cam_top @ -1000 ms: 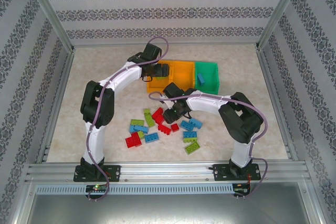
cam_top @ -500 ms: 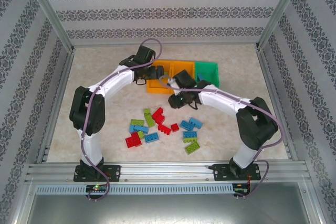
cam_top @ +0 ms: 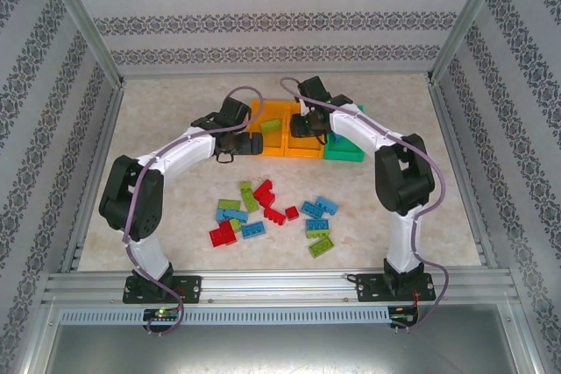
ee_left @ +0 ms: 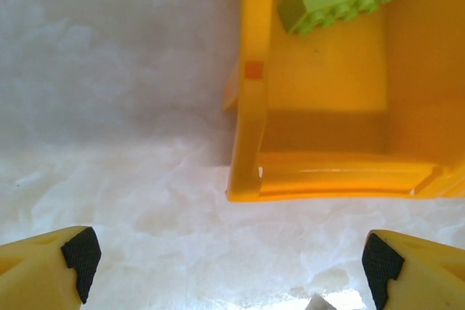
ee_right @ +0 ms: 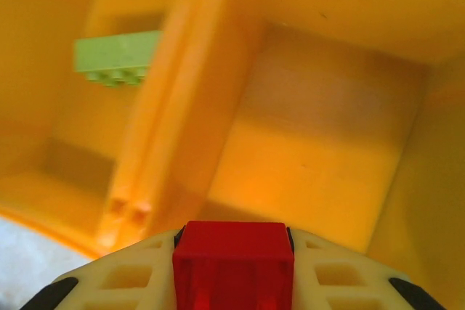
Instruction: Sort the legos into containers by color
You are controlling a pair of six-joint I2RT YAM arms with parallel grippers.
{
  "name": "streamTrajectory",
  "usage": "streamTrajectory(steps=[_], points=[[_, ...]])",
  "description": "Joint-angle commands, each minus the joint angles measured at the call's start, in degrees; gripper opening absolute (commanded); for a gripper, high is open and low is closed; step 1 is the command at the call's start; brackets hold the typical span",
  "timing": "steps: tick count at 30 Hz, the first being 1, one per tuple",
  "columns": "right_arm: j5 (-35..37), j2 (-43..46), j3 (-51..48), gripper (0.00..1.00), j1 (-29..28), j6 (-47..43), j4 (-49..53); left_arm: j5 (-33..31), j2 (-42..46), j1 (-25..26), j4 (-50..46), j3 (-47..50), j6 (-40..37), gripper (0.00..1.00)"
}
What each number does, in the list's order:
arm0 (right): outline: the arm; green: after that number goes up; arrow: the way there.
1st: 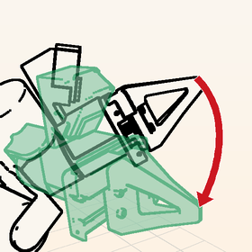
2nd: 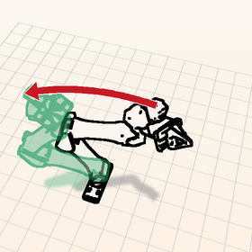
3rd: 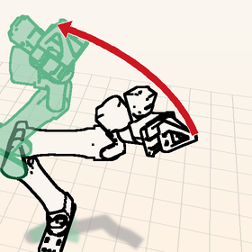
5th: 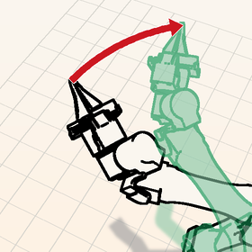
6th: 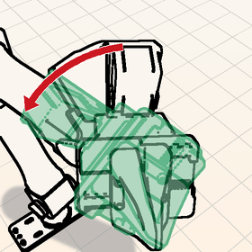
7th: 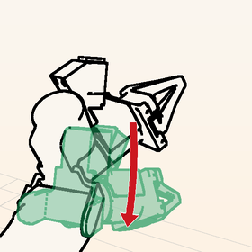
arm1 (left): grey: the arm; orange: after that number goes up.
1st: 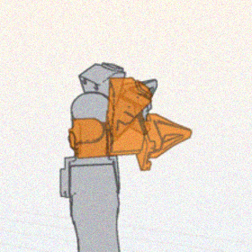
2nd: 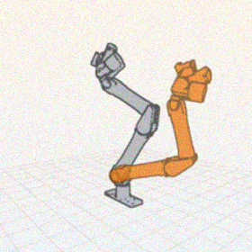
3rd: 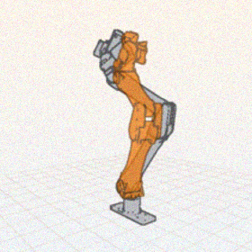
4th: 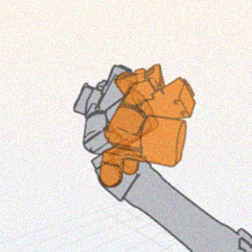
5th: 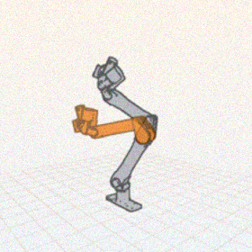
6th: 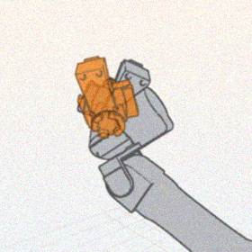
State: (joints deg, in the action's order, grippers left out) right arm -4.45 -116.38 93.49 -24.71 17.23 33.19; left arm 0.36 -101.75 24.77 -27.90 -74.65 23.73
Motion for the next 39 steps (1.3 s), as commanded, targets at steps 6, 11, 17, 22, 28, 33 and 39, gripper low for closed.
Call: streamTrajectory(steps=[6,11,17,22,28,33,39], points=[[0.0,-5.2,6.9,0.37,1.4,5.0,6.7,2.3,2.7,7.7,-2.2,3.7,-13.5,0.92],[-0.5,-5.6,7.3,0.5,1.8,5.7,7.0,6.2,2.2,9.8,-2.3,5.3,-15.1,0.88],[-0.9,-4.3,7.2,0.59,2.2,6.0,6.6,7.1,0.1,12.1,-3.9,4.2,-17.8,0.81],[-1.1,-0.1,4.5,0.64,2.2,6.4,4.1,6.9,-2.6,12.8,-4.8,3.1,-19.0,0.79],[-0.8,9.0,-3.0,0.69,3.0,7.8,-1.3,7.1,-5.8,12.8,-5.1,2.0,-19.5,0.78],[-1.3,14.2,-7.6,0.7,4.3,7.7,-1.6,7.7,-8.3,12.8,-4.7,0.4,-19.1,0.68],[1.0,20.1,-15.4,0.71,5.2,6.8,-0.2,7.3,-8.7,12.7,-4.3,0.2,-18.7,0.48]])
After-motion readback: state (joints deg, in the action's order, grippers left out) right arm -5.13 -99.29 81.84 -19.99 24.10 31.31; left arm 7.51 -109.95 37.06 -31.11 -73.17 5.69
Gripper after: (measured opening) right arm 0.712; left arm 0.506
